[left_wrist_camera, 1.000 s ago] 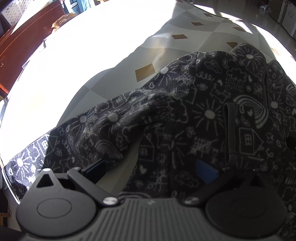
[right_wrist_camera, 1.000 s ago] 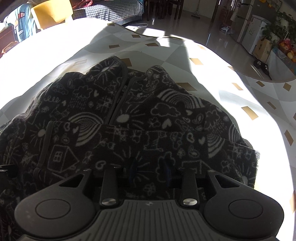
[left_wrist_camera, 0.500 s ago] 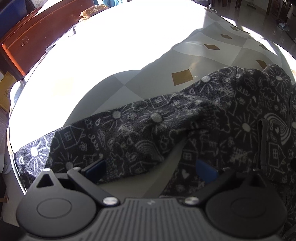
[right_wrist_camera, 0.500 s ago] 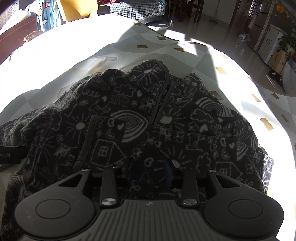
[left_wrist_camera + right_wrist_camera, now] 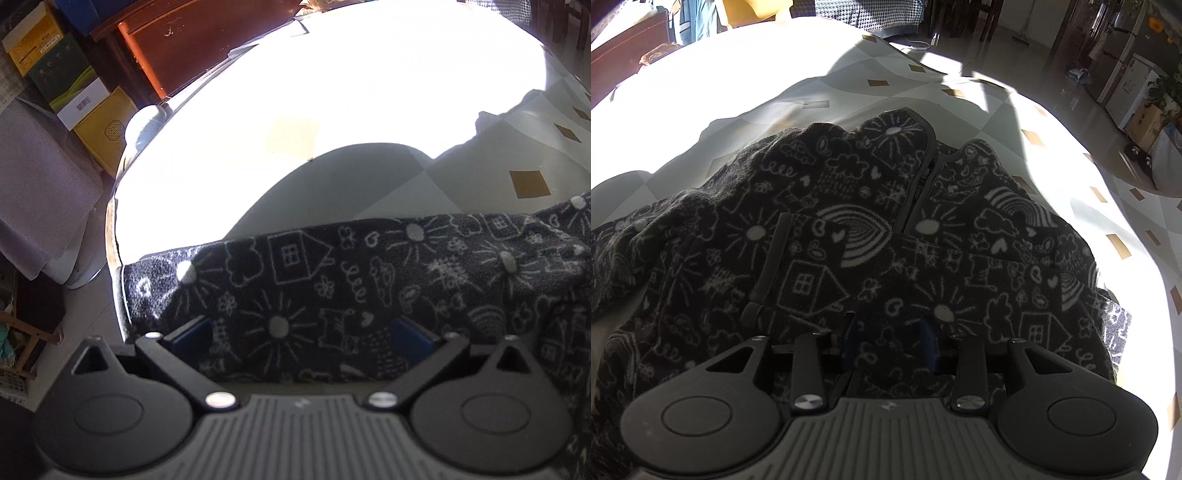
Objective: Fold clothes
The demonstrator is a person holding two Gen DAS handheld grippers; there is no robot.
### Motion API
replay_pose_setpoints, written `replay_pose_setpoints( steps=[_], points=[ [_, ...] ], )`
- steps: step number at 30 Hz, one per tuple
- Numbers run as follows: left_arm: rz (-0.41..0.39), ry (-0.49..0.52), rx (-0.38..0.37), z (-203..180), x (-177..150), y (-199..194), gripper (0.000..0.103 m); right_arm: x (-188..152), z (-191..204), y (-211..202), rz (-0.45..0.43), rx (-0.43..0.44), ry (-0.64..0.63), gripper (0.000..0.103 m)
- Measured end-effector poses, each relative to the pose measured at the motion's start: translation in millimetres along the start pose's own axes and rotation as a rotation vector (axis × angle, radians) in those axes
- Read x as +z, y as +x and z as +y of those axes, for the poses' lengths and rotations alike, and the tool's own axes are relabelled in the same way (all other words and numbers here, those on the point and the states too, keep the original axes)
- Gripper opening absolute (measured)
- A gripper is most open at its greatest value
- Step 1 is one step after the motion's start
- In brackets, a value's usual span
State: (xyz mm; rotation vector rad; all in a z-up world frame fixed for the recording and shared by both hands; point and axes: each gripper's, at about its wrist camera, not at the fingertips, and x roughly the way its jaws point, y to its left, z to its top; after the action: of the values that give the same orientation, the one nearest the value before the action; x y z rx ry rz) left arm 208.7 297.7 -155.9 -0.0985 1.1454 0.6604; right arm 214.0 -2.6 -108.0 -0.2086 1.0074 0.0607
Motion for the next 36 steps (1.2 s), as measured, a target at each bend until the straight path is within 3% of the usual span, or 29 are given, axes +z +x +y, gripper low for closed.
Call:
replay_pose_setpoints(
  steps=[3,9,14,27,30,36],
  points=[
    [0.009,-0.049,0.076,16.7,2.9,8.7,0.103,-0.3,0.9,0.0,0.001,-0.007,-0.005,0.035],
    [0.031,-0.083,0.153,31.0,6.9,23.4,0.103,-1.1,5.6,1.4,0.005,-0.025,-0.02,0.036],
    [0.097,-0.083,0.115,29.1,5.5,40.9,0.103,-1.0,7.3,3.3,0.008,-0.032,-0.021,0.036],
    [0.056,-0.064,0.029,8.3,7.6,46.3,0.102,-0.9,9.3,5.9,0.008,-0.042,-0.029,0.036],
    [0.03,-0.038,-0.025,-1.0,8.7,42.4,0.093,-1.1,9.8,5.9,0.005,-0.045,-0.034,0.036],
    [0.01,-0.005,-0.18,-21.4,9.8,30.5,0.053,-2.4,8.8,4.2,-0.002,-0.058,-0.045,0.036]
  ],
)
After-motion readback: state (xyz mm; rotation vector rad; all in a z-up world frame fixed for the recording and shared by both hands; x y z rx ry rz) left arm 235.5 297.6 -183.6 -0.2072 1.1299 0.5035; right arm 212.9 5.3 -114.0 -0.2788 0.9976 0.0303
